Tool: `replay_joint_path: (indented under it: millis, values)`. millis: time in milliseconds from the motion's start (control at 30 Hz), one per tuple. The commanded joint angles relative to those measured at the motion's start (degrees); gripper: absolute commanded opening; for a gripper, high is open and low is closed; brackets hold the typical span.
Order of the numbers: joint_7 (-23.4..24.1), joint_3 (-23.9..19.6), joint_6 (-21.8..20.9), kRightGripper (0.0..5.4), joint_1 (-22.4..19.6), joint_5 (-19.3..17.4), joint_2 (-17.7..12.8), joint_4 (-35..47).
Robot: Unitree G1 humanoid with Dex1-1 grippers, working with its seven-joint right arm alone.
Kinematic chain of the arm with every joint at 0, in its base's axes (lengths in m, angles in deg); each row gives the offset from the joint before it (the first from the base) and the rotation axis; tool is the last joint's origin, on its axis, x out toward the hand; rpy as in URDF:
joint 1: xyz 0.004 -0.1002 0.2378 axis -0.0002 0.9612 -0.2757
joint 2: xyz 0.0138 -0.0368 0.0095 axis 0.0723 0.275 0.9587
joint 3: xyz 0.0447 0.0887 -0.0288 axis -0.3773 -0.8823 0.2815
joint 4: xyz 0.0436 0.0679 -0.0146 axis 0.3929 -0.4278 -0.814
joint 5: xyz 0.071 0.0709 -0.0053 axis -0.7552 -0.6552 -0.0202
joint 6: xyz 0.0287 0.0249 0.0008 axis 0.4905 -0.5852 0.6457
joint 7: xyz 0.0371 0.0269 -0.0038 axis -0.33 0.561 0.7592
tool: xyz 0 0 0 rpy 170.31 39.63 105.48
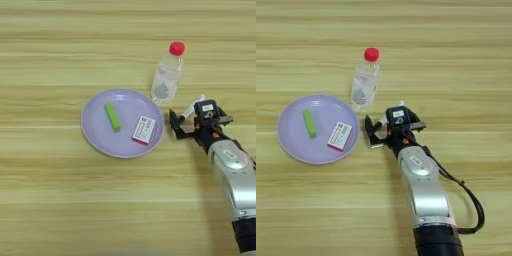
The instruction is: Move the objects on the table
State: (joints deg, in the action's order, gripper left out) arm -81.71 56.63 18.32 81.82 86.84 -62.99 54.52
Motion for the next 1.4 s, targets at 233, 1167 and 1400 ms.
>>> replay_joint_path:
  millis: [233,1167,1400]
  values:
    - [1.6,0.6,-3.6,5.35,-3.0,2.7,-1.6,-0.3]
    - [1.8,-1.4,1.1,5.35,-1.4,1.3,-1.5,-1.3]
    - [0.9,-1.6,3.0,5.14,-1.5,-1.4,-0.7,-1.4]
